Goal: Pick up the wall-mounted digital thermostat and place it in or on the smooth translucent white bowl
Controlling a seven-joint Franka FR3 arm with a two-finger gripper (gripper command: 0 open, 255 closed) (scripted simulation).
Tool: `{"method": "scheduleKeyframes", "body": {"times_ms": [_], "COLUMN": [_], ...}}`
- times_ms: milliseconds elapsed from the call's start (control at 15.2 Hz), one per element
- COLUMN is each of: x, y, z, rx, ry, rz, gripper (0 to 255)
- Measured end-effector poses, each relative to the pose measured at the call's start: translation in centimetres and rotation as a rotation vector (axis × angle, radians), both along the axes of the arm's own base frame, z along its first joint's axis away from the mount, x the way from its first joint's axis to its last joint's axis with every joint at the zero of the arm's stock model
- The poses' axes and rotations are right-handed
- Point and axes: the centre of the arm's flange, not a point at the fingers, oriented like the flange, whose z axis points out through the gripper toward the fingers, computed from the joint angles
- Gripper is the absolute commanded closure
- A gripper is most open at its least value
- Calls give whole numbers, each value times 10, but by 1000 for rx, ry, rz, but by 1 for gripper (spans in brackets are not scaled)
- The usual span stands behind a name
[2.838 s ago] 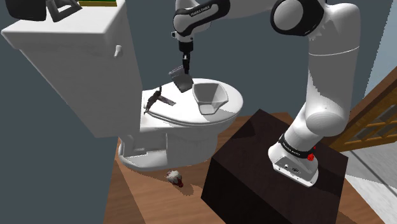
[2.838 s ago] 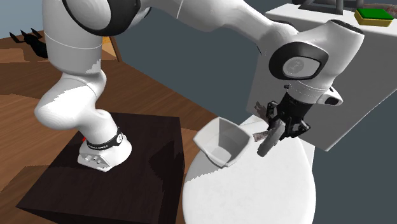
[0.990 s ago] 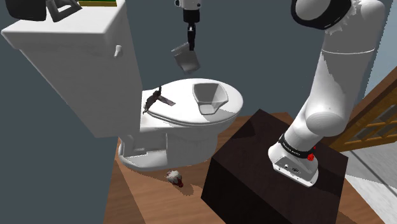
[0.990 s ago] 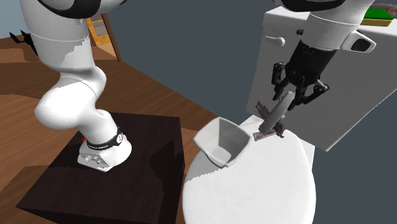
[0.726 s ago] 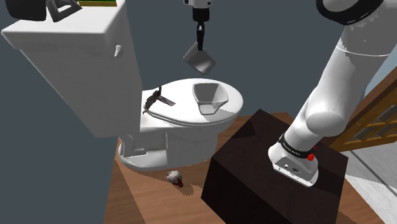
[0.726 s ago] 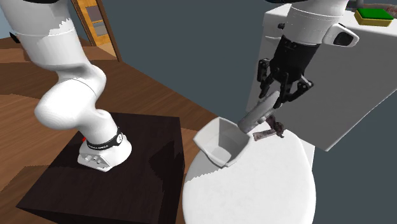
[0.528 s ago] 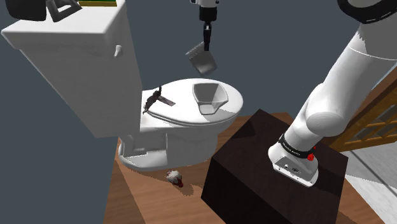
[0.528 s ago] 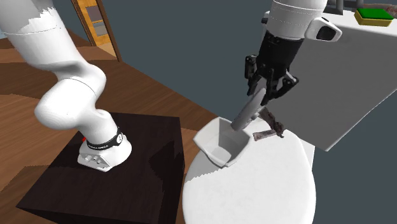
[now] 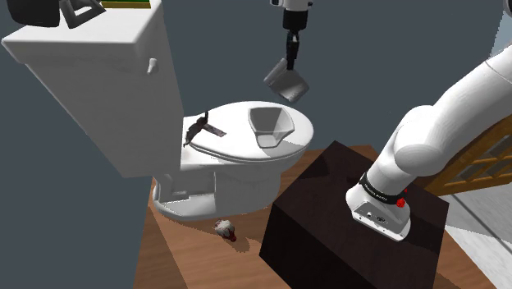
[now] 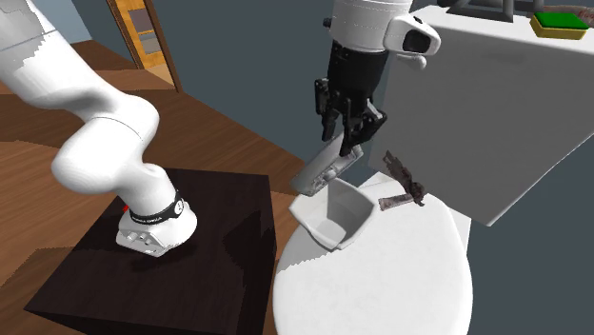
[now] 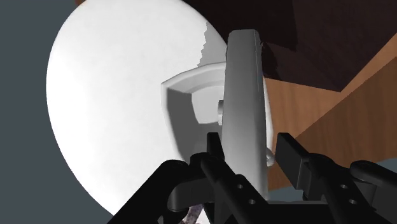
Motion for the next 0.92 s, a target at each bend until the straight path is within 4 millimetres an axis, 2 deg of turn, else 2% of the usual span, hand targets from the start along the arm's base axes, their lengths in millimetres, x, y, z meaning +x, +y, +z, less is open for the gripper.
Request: {"method": "scheduleKeyframes", "body": {"times_ms": [924], "x": [-4], "y": [-2], "z": [-72], "rx": [0], "ry": [1], "rz": [0], "gripper": [255]}}
